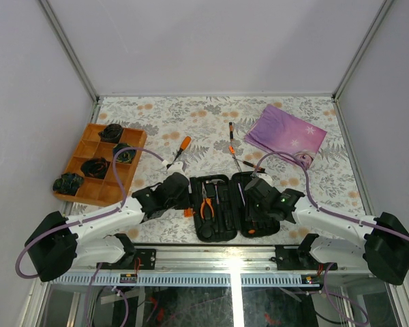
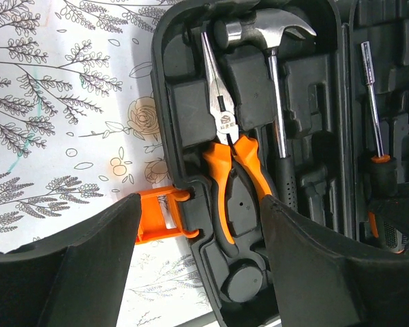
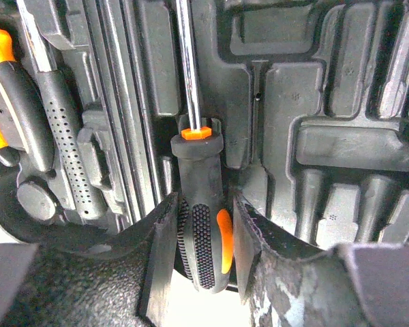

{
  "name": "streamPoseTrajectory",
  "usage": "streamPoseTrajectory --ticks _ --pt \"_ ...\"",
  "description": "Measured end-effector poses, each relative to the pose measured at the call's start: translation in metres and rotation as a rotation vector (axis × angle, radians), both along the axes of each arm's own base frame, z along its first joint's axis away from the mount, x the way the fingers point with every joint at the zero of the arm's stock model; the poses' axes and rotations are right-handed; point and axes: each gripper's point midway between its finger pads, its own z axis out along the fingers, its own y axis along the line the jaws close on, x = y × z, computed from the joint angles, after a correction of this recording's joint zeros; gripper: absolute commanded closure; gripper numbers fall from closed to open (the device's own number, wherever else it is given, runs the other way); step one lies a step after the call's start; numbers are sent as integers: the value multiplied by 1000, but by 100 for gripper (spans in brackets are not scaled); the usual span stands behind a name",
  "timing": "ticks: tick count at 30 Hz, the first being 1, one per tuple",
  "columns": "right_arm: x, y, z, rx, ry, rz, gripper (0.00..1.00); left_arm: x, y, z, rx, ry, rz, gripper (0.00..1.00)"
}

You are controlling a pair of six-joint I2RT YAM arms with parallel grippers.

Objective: Sort the tools into containers
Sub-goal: Place the screwdriver in the storage box, then adjust the storage box at the center of the board.

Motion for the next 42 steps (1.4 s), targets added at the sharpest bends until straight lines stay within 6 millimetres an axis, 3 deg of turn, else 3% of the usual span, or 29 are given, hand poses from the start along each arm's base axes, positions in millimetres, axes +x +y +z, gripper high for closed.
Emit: streamPoseTrajectory --ticks 10,20,27,35,42 --pt "-2 7 4 42 10 11 45 1 -1 1 -4 -4 0 31" --pt "3 4 15 54 -39 11 67 0 0 0 -3 -4 1 31" --pt "12 -23 19 -92 -91 -25 67 10 9 3 -2 -16 39 31" --pt "20 -84 24 -361 -164 -141 51 15 17 4 -12 -15 66 31" --pt "45 -113 44 -416 -202 -270 40 14 17 3 -17 -6 61 31"
